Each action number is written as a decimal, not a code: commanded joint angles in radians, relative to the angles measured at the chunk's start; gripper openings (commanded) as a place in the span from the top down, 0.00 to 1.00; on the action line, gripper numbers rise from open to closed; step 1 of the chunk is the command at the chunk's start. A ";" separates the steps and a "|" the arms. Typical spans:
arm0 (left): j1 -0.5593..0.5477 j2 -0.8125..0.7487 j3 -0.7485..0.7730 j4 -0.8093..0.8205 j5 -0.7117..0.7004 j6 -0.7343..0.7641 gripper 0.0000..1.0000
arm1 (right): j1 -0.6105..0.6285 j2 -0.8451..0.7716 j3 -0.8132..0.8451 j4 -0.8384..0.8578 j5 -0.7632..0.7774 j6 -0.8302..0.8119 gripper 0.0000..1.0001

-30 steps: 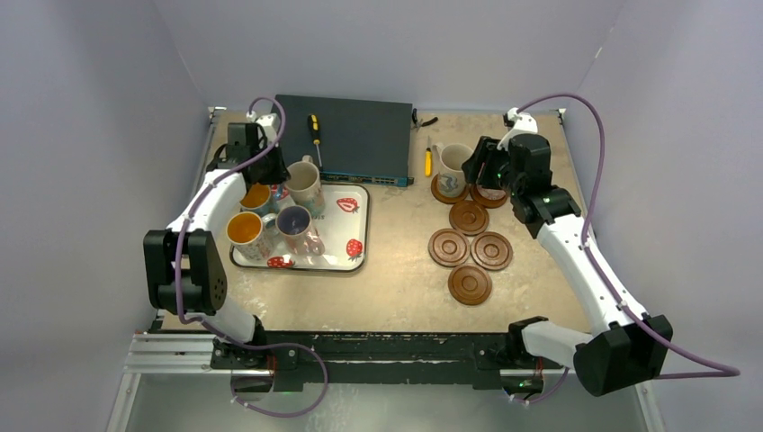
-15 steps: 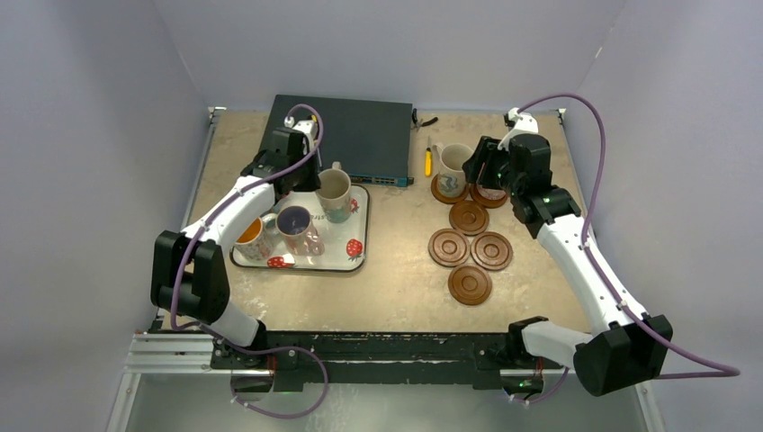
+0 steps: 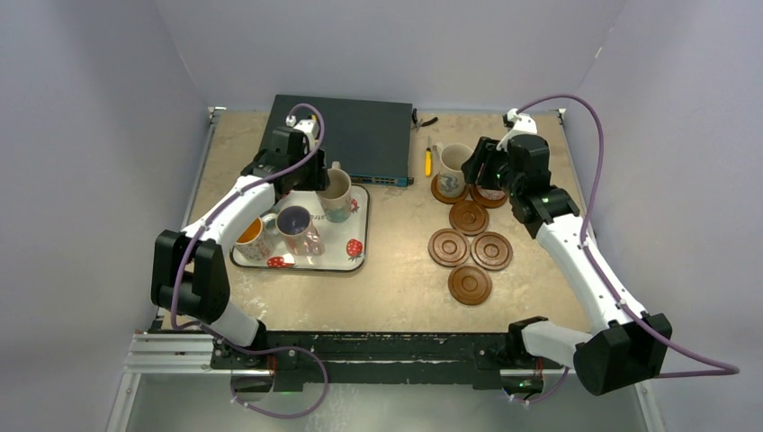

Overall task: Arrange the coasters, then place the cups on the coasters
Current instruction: Move the cup to the tray.

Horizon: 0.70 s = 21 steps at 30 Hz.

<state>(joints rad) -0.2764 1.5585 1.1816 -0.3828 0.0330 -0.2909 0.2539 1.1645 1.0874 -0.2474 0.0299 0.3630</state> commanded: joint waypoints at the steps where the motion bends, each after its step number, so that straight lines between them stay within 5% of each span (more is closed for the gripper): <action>1: -0.004 0.011 0.038 0.073 0.056 0.085 0.44 | 0.011 0.010 -0.013 0.041 -0.024 0.018 0.41; 6: -0.003 0.035 0.046 0.088 0.089 0.126 0.48 | 0.018 0.006 -0.015 0.047 -0.025 0.021 0.42; 14: -0.004 0.011 0.034 0.088 0.084 0.118 0.88 | 0.024 -0.019 -0.012 0.034 -0.021 0.019 0.42; 21: -0.063 -0.093 -0.023 0.092 -0.091 0.036 1.00 | 0.059 -0.030 0.002 0.018 -0.005 0.067 0.42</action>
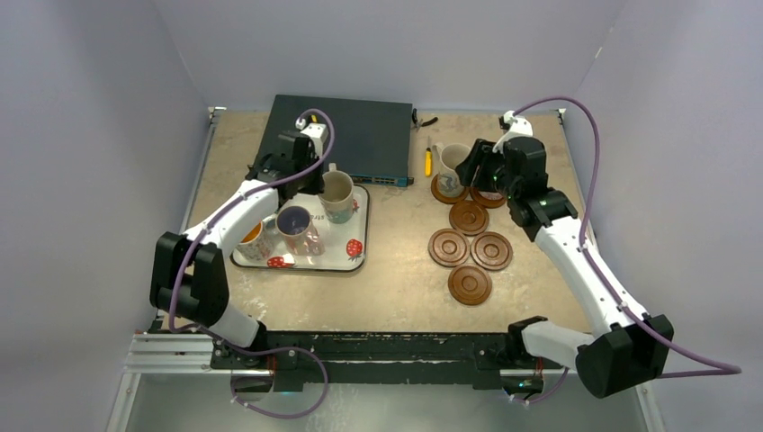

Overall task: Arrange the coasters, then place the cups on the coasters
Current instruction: Move the cup to the tray, then pick up the cup from the tray.

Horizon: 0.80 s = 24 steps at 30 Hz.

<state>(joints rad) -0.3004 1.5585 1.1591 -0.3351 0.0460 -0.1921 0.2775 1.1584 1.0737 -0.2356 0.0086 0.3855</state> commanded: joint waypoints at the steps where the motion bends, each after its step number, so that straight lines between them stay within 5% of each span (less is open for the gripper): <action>1: -0.045 -0.097 -0.001 0.038 -0.130 -0.087 1.00 | 0.059 -0.015 0.019 0.004 0.041 0.057 0.42; 7: -0.058 -0.106 -0.014 0.042 -0.164 -0.183 1.00 | 0.233 0.077 0.086 -0.002 0.225 0.132 0.41; 14: -0.060 -0.125 -0.042 0.072 -0.156 -0.226 1.00 | 0.417 0.294 0.205 0.072 0.198 0.164 0.42; 24: -0.059 -0.106 -0.037 0.075 -0.130 -0.228 1.00 | 0.586 0.688 0.575 -0.050 0.296 0.130 0.43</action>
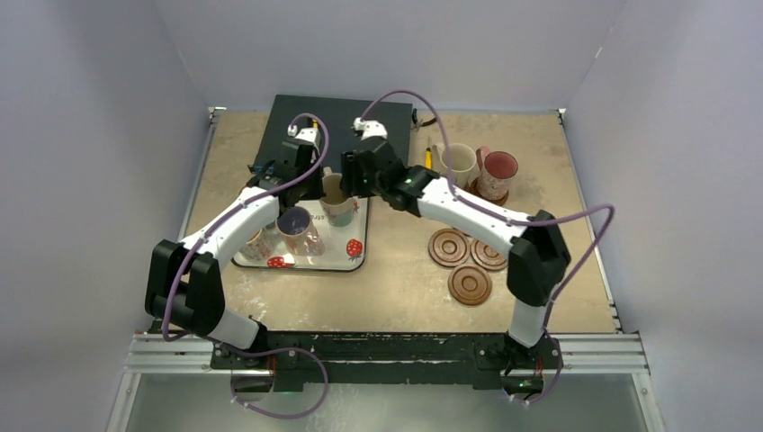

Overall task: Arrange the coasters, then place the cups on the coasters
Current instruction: Pick up the cup from the tray.

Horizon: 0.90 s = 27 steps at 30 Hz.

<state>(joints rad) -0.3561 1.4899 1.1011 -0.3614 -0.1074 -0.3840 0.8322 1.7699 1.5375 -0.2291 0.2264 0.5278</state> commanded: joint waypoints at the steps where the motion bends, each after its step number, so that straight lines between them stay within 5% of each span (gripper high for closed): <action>1: -0.004 -0.039 0.020 0.101 0.024 -0.038 1.00 | 0.035 0.102 0.138 -0.075 0.094 -0.013 0.43; 12: -0.003 -0.067 0.011 0.119 0.027 -0.038 1.00 | 0.048 0.276 0.272 -0.205 0.217 0.016 0.51; 19: -0.004 -0.071 0.001 0.151 0.143 -0.011 1.00 | 0.047 0.301 0.300 -0.229 0.248 0.029 1.00; 20: -0.004 -0.072 0.001 0.155 0.148 -0.008 1.00 | 0.047 0.297 0.305 -0.229 0.252 0.028 1.00; 24: -0.002 -0.123 -0.018 0.180 0.119 0.005 0.78 | 0.047 0.243 0.302 -0.227 0.292 0.010 1.00; 27: -0.001 -0.229 -0.076 0.263 0.075 0.019 0.52 | 0.037 0.173 0.268 -0.194 0.296 -0.035 1.00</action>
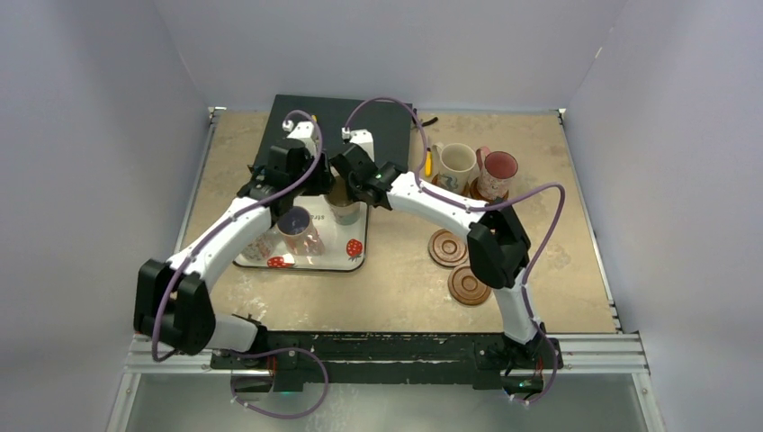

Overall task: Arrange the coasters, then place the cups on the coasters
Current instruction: Pick up the cup from the tray, then place the cup at the center of the board.

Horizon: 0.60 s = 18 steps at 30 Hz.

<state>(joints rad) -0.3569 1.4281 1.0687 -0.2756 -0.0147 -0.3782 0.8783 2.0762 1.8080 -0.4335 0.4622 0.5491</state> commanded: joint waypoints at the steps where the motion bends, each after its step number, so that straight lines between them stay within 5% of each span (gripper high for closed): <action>1: -0.001 -0.211 -0.071 0.215 -0.027 0.018 0.45 | -0.019 -0.165 -0.026 0.030 0.045 -0.074 1.00; 6: -0.001 -0.390 -0.179 0.368 -0.060 0.048 0.21 | -0.066 -0.333 -0.142 0.118 -0.068 -0.207 1.00; 18: 0.040 -0.319 -0.129 0.300 -0.041 0.025 0.19 | -0.251 -0.629 -0.439 0.056 -0.297 -0.508 1.00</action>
<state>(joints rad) -0.3321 1.1091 0.9127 0.0139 -0.0700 -0.3485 0.6514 1.5219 1.4281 -0.4023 0.2317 0.1688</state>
